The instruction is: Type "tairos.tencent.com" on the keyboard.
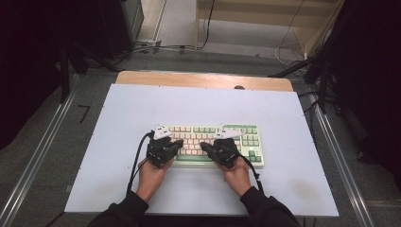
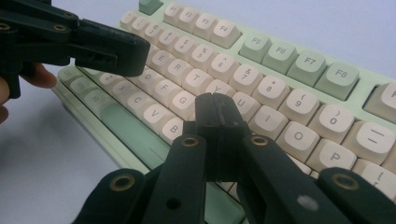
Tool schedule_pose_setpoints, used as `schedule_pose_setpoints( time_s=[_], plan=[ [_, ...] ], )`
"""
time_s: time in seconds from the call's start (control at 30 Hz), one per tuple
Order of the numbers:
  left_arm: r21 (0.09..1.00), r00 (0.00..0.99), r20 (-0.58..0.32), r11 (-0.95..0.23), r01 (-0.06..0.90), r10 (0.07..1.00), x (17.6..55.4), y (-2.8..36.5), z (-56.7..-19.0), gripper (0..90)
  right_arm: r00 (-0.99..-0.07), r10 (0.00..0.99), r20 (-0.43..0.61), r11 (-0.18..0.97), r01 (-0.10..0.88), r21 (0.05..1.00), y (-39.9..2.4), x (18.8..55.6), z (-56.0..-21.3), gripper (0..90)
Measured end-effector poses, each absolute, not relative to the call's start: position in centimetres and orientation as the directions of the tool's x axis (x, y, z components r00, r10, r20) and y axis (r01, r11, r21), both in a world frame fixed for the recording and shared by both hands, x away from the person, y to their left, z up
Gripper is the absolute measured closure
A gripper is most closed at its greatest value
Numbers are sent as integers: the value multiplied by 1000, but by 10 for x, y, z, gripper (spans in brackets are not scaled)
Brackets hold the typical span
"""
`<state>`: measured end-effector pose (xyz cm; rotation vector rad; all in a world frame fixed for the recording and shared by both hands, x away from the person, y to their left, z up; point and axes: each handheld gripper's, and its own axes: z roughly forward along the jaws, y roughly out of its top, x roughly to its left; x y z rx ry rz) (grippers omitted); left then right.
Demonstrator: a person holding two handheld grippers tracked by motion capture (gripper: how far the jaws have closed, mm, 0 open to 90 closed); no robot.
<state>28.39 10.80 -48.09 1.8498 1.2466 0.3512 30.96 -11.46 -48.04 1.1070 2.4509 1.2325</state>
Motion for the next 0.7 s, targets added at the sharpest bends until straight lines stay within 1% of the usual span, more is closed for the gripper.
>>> schedule_pose_setpoints(
  time_s=[0.4,0.7],
  plan=[
    [754,485,-210,-175,633,849,278,100,-487,900,-707,690,158,380,539,752,-115,309,-480,873],
    [752,484,-209,-176,635,850,277,101,-488,900,-707,689,160,380,540,751,-115,309,-480,873]
  ],
)
